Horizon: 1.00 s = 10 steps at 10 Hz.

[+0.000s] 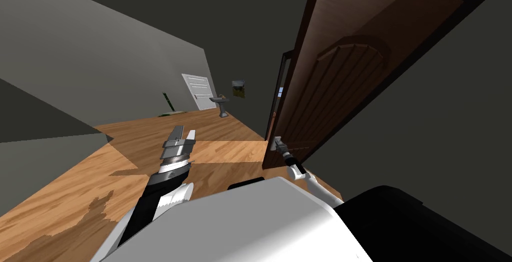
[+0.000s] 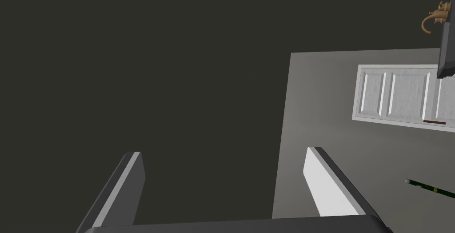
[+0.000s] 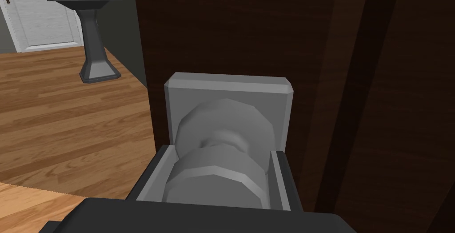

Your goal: Pull the door open

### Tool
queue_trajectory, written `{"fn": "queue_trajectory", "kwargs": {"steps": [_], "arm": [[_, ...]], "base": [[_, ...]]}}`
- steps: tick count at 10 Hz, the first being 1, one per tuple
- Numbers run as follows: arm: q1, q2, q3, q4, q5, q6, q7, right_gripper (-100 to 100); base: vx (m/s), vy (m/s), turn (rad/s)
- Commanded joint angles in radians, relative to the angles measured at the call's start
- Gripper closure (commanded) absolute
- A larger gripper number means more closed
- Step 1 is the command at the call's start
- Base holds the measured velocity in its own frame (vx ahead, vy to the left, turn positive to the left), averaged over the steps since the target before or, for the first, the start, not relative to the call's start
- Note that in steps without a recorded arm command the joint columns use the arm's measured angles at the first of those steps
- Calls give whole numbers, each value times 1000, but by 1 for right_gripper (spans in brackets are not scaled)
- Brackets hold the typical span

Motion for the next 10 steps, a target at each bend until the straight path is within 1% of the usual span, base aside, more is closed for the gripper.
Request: {"fn": "queue_trajectory", "kwargs": {"steps": [1, 2, 3, 5, 6, 10], "arm": [[0, 0, 0, 0, 0, 0, 0, 100], [7, -14, 14, -2, 4, -12, -14, 100], [9, -17, 17, -3, 5, -15, -17, 100], [16, -35, 31, -6, 10, -31, -33, 100], [17, -40, 35, -7, 11, -36, -37, 100], [32, -78, 65, -15, 21, -70, -71, 100]], "base": [[-85, -24, 32], [-116, -34, 135], [-179, -58, 111], [-188, -70, 126], [-175, -77, 101], [-195, -79, 128]]}}
